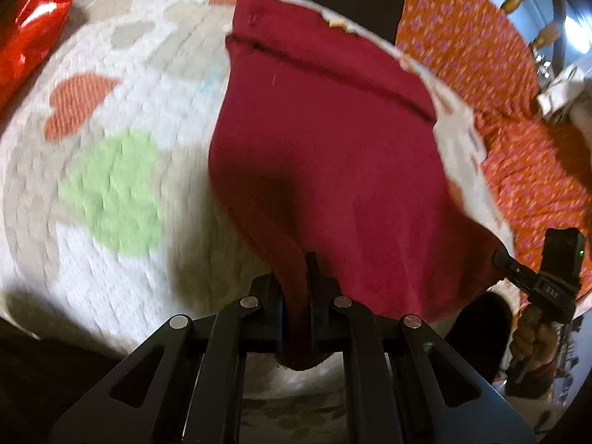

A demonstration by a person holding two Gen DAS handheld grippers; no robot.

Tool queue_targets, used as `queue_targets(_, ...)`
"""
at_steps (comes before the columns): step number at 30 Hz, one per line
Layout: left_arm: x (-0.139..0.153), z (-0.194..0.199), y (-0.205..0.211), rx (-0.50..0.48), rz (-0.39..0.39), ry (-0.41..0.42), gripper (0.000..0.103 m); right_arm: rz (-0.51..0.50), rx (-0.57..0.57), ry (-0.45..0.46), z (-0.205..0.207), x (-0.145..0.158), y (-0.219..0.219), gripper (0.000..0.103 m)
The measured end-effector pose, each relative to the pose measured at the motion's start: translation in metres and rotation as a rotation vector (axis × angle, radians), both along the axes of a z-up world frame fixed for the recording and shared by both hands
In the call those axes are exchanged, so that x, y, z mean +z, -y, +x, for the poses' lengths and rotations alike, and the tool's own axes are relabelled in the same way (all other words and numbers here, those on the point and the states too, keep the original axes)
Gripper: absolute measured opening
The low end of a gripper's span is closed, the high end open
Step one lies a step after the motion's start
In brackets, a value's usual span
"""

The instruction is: Fold small clothes

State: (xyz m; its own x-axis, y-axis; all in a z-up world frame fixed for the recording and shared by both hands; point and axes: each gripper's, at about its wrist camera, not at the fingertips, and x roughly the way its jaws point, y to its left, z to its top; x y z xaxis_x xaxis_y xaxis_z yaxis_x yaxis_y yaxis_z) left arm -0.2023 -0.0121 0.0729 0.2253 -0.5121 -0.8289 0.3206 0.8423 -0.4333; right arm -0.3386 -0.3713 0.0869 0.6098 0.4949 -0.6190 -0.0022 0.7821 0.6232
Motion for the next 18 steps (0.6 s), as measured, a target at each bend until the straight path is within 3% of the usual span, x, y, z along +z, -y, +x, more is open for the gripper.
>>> queue_targets(5, 0.032, 0.043, 0.004, 0.005, -0.032, 0.057, 0.008, 0.006, -0.047, 0.113, 0.041, 0.032, 0.018, 0.009)
queue_targets(10, 0.059, 0.113, 0.018, 0.041, -0.049, 0.133, 0.008, -0.016, -0.081, 0.152, 0.101, 0.050, 0.040, 0.009)
queue_targets(18, 0.054, 0.232, 0.066, 0.095, 0.001, 0.179, 0.008, -0.081, -0.151, 0.140, 0.221, 0.049, 0.081, 0.009)
